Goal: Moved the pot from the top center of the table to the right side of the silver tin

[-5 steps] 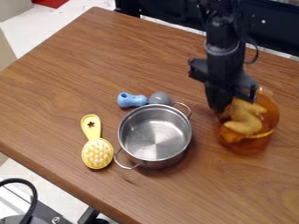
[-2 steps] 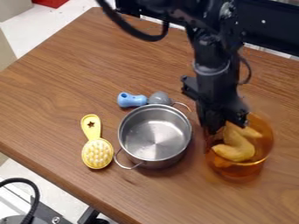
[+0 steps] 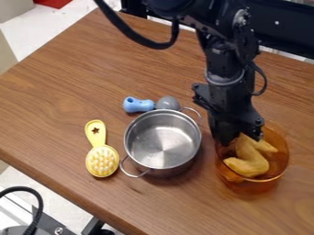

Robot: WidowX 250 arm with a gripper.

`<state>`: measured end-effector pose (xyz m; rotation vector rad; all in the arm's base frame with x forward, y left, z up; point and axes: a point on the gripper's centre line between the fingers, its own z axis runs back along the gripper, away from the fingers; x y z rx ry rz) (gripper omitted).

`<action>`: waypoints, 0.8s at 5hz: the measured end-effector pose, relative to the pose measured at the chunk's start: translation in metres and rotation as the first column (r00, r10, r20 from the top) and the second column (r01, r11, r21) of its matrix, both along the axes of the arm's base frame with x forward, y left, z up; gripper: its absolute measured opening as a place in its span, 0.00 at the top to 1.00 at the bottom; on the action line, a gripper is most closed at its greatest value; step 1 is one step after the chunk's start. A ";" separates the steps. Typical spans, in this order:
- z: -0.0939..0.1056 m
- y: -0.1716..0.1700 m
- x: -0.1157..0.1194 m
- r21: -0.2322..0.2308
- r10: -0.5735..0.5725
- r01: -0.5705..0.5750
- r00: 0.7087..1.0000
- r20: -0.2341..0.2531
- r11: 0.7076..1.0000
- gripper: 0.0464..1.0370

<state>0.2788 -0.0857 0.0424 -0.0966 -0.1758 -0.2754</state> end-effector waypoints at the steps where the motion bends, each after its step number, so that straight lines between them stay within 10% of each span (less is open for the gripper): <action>1: 0.000 0.001 0.001 0.005 0.021 -0.021 1.000 0.007 1.000 0.57; 3: 0.012 0.003 0.007 -0.016 0.033 -0.033 0.999 0.016 0.999 0.05; 4: 0.022 0.005 0.013 -0.035 0.056 -0.055 0.998 0.019 0.998 0.04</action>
